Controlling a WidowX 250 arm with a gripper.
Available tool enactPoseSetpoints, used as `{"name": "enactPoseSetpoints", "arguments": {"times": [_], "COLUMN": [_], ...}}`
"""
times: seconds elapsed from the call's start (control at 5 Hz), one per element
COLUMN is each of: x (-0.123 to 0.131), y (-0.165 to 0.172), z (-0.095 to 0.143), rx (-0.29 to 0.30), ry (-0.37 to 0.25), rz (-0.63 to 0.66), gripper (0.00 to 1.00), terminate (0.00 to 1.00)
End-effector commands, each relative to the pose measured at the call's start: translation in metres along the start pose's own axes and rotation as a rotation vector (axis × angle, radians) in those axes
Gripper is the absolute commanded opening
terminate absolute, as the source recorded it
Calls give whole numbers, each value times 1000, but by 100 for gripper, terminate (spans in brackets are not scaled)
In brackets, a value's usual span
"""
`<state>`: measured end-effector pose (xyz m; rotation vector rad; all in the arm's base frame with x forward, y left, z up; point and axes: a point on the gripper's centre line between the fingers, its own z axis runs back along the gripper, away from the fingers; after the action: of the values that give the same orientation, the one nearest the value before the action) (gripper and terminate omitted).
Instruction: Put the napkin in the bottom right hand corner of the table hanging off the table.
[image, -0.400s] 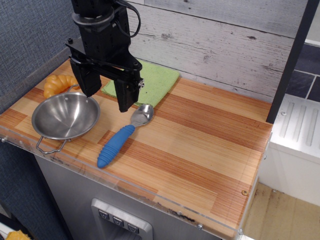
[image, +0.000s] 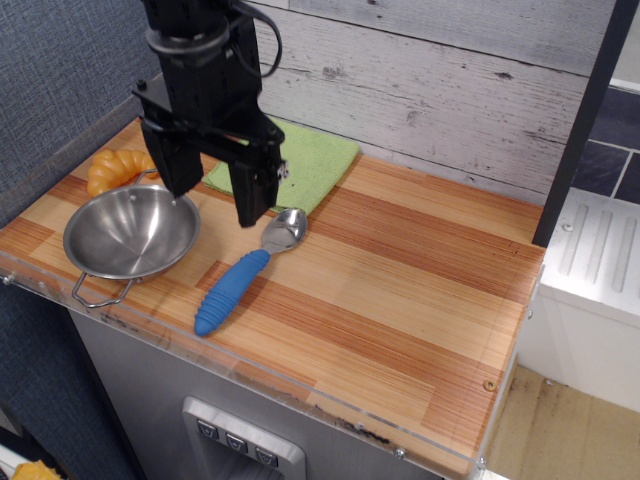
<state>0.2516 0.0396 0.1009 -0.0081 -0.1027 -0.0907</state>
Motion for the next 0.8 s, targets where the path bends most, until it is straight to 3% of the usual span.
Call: {"name": "enactPoseSetpoints", "arguments": {"times": [0.0, 0.4, 0.6], "x": [31, 75, 86], "y": [23, 44, 54], "z": [-10, -43, -57], "rx": [36, 93, 112], "ry": [-39, -49, -97], "rz": [26, 102, 178], "gripper": [100, 100, 100], "terminate": [0, 0, 0]}}
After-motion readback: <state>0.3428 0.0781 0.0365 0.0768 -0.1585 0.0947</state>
